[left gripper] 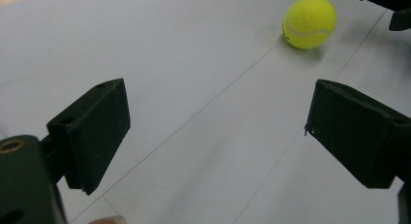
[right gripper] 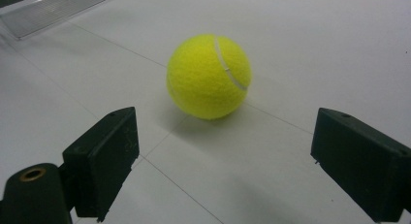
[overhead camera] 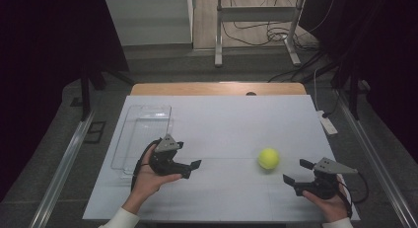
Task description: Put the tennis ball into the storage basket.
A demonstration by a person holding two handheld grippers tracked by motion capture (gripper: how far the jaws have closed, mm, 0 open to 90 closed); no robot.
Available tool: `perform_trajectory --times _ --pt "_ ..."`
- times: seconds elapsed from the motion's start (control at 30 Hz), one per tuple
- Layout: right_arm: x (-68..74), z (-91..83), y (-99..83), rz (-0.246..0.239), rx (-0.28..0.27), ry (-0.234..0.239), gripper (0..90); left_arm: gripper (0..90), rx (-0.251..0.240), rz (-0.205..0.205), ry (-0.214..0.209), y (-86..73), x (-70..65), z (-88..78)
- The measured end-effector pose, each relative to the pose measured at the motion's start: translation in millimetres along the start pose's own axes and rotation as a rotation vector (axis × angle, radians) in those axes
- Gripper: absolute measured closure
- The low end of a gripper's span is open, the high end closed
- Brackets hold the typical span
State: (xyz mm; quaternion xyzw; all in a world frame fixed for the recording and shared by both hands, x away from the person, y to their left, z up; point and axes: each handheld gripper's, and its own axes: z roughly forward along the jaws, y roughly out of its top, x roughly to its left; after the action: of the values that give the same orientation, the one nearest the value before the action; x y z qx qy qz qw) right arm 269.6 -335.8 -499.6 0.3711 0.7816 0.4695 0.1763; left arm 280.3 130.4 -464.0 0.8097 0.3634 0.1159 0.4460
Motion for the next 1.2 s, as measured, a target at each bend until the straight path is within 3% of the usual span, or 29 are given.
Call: perform_trajectory --times 0.53,1.2 --pt "-0.1 -0.6 -0.3 0.002 -0.001 0.0 9.9 9.1 0.035 0.033 -0.034 9.4 -6.5 18.4" --pt "-0.3 0.6 -1.2 -0.001 0.004 0.002 9.9 9.0 0.074 0.061 -0.128 42.1 -19.0 54.0"
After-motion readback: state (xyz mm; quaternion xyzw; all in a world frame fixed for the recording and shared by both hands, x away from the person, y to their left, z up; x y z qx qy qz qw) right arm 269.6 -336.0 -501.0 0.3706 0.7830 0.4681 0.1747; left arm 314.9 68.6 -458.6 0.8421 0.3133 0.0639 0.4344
